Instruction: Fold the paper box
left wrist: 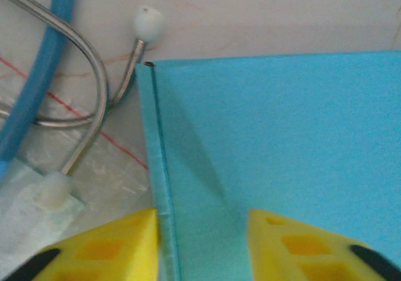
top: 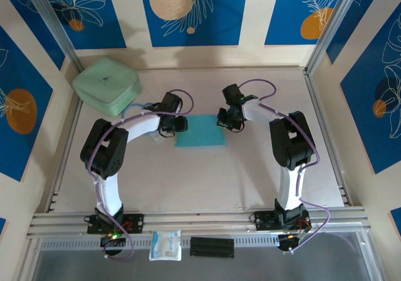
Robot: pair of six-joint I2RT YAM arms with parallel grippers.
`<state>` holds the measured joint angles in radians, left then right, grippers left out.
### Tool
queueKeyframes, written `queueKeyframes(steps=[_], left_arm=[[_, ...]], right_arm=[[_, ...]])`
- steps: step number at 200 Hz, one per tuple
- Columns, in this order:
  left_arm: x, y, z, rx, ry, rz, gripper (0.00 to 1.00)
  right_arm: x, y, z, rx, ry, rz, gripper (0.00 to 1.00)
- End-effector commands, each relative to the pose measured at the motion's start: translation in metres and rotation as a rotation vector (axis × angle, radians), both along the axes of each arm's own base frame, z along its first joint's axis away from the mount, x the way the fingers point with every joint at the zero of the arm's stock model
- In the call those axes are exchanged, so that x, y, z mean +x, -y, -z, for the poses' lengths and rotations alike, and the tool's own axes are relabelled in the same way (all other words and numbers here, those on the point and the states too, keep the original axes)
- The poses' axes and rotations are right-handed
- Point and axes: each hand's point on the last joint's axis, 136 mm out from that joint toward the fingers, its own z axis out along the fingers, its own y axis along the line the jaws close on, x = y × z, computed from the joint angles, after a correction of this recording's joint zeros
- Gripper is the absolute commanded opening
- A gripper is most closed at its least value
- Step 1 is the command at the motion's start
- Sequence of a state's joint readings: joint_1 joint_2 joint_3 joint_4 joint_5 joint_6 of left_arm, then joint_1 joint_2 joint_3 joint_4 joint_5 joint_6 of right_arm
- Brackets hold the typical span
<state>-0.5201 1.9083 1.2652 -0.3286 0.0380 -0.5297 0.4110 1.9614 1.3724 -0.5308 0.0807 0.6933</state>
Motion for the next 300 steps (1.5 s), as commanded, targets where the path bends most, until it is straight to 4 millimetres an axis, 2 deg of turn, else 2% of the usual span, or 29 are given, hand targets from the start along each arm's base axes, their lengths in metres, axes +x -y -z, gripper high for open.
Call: queueKeyframes(steps=[1, 19, 30, 54, 73, 108, 144, 173, 186, 214, 244, 262, 277, 300], left_arm=[[-0.025, 0.021, -0.01, 0.049, -0.002, 0.133, 0.51], [-0.02, 0.006, -0.022, 0.141, 0.041, 0.14, 0.55], [-0.018, 0.001, -0.029, 0.17, 0.062, 0.145, 0.57], [-0.013, -0.003, -0.04, 0.193, 0.093, 0.147, 0.6], [-0.007, -0.005, -0.041, 0.195, 0.098, 0.137, 0.61], [0.002, -0.007, -0.031, 0.212, 0.076, 0.121, 0.62], [0.004, -0.009, -0.015, 0.233, 0.041, 0.128, 0.62], [-0.003, 0.0, -0.005, 0.173, 0.002, 0.141, 0.57], [-0.007, 0.005, -0.003, 0.137, -0.012, 0.139, 0.51], [-0.012, 0.02, -0.004, 0.018, -0.029, 0.119, 0.41], [-0.019, 0.045, -0.001, -0.158, -0.067, 0.083, 0.38], [-0.023, 0.055, -0.001, -0.195, -0.068, 0.083, 0.37], [-0.024, 0.055, -0.006, -0.181, -0.05, 0.092, 0.37], [-0.02, 0.041, -0.022, -0.109, 0.005, 0.093, 0.47]], right_arm=[[-0.021, -0.02, 0.005, -0.008, -0.037, -0.098, 0.18], [-0.017, 0.003, -0.005, -0.117, -0.01, -0.119, 0.21], [-0.015, 0.01, -0.013, -0.153, 0.01, -0.139, 0.23], [-0.011, 0.008, -0.033, -0.129, 0.05, -0.198, 0.28], [-0.005, 0.006, -0.04, -0.088, 0.053, -0.201, 0.31], [0.009, 0.008, -0.029, -0.059, 0.03, -0.175, 0.34], [0.011, -0.001, -0.011, -0.028, -0.016, -0.19, 0.36], [0.005, -0.01, -0.005, -0.028, -0.031, -0.219, 0.3], [0.003, -0.013, -0.004, -0.026, -0.034, -0.224, 0.25], [-0.004, -0.024, -0.003, 0.006, -0.049, -0.208, 0.21], [-0.015, -0.043, 0.004, 0.055, -0.071, -0.165, 0.2], [-0.019, -0.05, 0.01, 0.07, -0.071, -0.136, 0.2], [-0.019, -0.05, 0.012, 0.07, -0.071, -0.122, 0.2], [-0.016, -0.035, 0.004, 0.023, -0.051, -0.113, 0.21]])
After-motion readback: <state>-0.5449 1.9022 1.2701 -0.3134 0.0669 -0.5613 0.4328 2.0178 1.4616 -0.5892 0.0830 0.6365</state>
